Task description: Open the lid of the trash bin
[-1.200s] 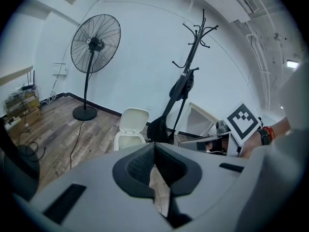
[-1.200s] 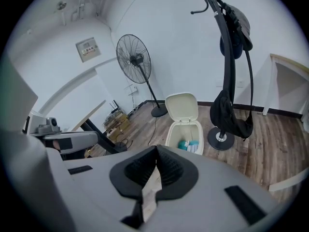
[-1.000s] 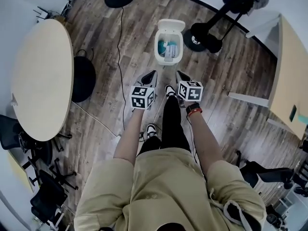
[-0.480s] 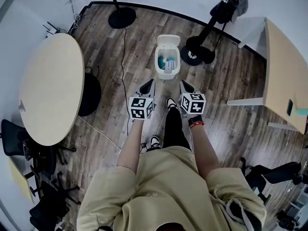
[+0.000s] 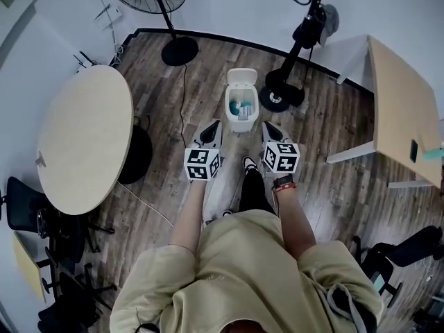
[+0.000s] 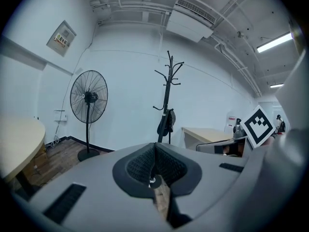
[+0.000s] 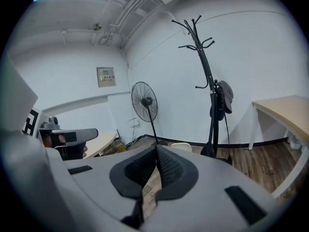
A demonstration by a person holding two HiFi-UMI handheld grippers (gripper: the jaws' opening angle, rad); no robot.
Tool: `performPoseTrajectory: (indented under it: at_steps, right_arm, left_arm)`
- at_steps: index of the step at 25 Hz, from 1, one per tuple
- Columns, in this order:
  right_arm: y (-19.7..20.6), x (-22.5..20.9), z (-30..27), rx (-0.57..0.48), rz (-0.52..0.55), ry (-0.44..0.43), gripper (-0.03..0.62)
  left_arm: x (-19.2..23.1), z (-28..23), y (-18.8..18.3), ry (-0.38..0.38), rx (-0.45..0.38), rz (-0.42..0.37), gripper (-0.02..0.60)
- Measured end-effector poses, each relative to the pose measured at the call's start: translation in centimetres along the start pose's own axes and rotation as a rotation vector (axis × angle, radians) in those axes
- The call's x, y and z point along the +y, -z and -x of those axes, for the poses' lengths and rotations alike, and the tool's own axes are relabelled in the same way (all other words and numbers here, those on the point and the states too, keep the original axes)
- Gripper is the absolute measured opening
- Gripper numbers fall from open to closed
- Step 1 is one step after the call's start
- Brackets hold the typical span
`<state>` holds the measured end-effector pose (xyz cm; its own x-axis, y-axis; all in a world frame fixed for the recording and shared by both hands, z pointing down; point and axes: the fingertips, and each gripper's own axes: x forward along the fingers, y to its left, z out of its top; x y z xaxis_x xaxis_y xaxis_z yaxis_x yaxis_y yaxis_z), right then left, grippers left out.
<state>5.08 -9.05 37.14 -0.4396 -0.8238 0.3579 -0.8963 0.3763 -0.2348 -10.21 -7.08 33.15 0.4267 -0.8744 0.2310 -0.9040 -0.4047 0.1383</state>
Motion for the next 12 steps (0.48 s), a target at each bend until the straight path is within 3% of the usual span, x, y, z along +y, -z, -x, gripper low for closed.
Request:
performPoseTrajectory:
  at_steps: [12]
  right_arm:
    - [-5.7,3.4,7.1,-0.157,0.109,0.006,0.015]
  left_arm:
    - [-1.6,5.8,-4.5,-0.037,-0.117,-0.051,0.025]
